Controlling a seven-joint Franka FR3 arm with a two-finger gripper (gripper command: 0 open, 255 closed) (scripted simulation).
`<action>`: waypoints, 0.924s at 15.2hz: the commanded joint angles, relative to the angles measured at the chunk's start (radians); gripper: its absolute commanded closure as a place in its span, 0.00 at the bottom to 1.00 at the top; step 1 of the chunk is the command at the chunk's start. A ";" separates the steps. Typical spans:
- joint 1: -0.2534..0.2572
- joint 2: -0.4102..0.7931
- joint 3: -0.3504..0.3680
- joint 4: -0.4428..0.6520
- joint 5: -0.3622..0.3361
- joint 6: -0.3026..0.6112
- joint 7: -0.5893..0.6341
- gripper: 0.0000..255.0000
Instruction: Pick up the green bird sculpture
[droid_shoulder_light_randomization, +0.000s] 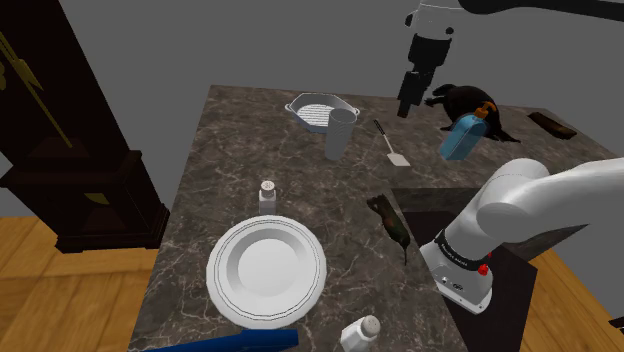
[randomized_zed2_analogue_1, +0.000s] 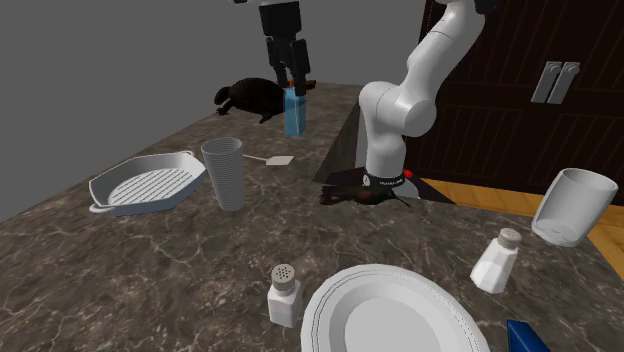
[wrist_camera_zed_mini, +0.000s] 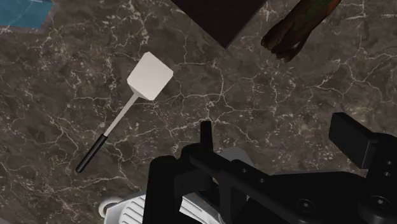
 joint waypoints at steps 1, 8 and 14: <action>0.000 0.000 0.000 0.000 0.000 0.000 0.000 0.00; -0.017 -0.209 0.134 -0.272 0.097 0.076 0.271 0.00; 0.013 -0.348 0.296 -0.456 0.241 0.132 0.522 0.00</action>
